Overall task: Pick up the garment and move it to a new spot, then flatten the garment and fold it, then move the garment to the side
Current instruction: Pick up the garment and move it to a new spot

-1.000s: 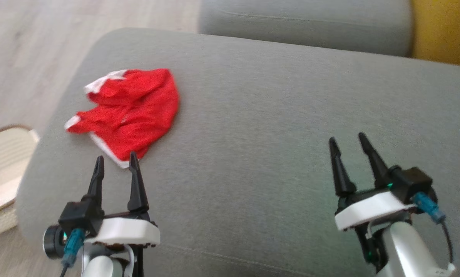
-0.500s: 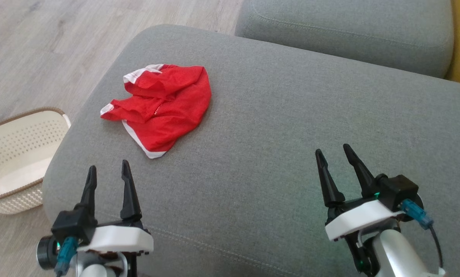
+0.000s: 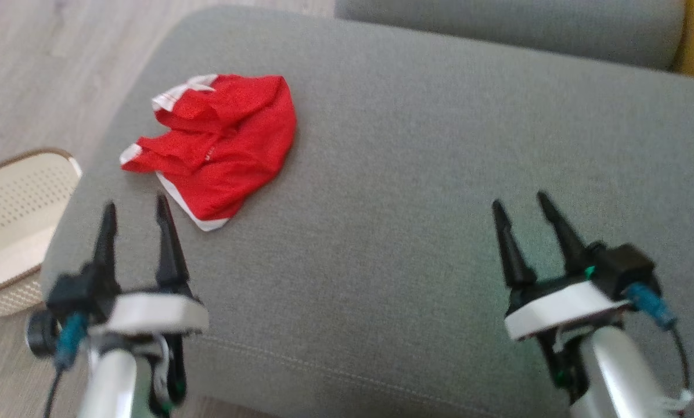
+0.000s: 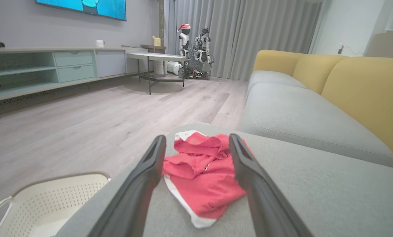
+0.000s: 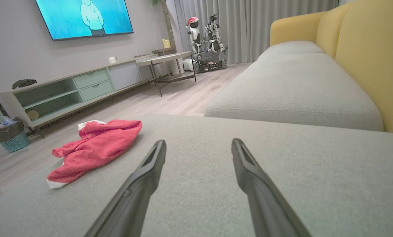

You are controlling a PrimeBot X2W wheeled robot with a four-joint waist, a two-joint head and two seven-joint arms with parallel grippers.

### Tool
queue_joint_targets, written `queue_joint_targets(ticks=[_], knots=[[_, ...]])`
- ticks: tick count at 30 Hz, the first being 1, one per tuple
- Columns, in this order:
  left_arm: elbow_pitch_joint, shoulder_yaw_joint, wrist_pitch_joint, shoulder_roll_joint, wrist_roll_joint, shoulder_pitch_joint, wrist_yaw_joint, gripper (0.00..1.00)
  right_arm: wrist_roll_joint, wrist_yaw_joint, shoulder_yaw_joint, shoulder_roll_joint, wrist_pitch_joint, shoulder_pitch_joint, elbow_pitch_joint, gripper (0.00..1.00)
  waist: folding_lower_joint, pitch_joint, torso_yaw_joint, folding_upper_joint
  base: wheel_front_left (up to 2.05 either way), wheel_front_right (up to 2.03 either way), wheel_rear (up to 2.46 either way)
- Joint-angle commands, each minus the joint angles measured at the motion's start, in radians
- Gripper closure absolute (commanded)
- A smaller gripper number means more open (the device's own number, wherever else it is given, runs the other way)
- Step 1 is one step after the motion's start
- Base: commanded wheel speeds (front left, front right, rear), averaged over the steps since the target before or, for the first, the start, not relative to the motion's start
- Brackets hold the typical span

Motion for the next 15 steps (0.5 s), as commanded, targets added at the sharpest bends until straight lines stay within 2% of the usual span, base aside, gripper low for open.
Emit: queue_joint_targets(ticks=[1,8,15], knots=[[-0.022,0.045,-0.005,0.005,0.009,-0.068,-0.007,0.00,-0.006,-0.001,0.011,-0.012,0.003,-0.054,-0.045,0.00,0.0000,0.045,-0.022,0.0000,0.00,0.00,0.00],[0.180,0.076,-0.001,0.046,0.033,-0.268,-0.036,0.00,-0.032,-0.001,-0.103,-0.058,0.046,-0.086,-0.183,0.00,0.0000,0.171,-0.070,0.0000,0.00,0.00,0.00],[0.398,0.121,0.093,0.096,0.017,-0.495,-0.009,0.00,-0.041,-0.001,-0.189,-0.099,0.096,-0.115,-0.323,0.00,0.0000,0.268,-0.105,0.0000,0.00,0.00,0.00]])
